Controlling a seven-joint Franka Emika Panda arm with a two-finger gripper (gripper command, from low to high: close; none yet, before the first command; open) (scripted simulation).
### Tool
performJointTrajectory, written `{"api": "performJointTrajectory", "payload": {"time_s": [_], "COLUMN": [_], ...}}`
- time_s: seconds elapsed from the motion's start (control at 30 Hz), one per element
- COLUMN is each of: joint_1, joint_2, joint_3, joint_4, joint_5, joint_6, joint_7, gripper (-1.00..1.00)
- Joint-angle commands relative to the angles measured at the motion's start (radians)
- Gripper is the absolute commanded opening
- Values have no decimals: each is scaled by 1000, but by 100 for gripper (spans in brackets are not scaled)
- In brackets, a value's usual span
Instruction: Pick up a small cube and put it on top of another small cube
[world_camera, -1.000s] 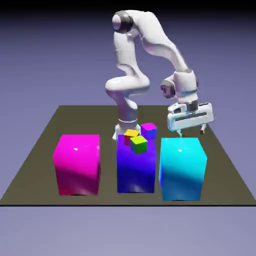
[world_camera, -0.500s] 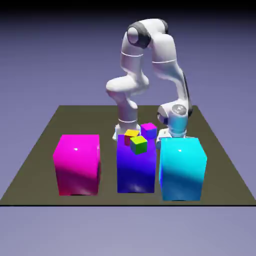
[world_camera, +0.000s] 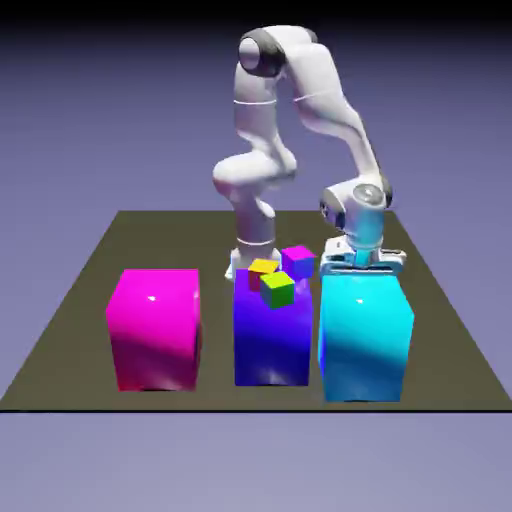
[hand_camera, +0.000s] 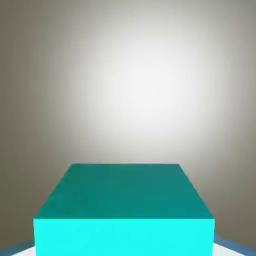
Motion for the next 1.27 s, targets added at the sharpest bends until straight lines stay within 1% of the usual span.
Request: {"api": "performJointTrajectory", "payload": {"time_s": [0.0,0.3,0.83,0.9,0.97,1.1,1.13,1.17,1.2,1.23], "joint_1": [11,-1,-581,-654,-677,-673,-673,-673,-673,-674], "joint_2": [-4,-39,-127,-132,-133,-98,-96,-96,-96,-105], "joint_3": [-8,-87,-29,-7,0,5,5,5,5,4], "joint_4": [35,342,573,547,538,399,394,394,394,428], "joint_5": [-2,-6,-249,-280,-289,-288,-288,-288,-288,-289], "joint_6": [-41,-402,-738,-716,-708,-534,-527,-527,-527,-571], "joint_7": [-42,-427,-339,-258,-232,-232,-232,-232,-232,-232], "gripper": [-100,-100,-100,-100,-100,-100,-100,100,100,100]}}
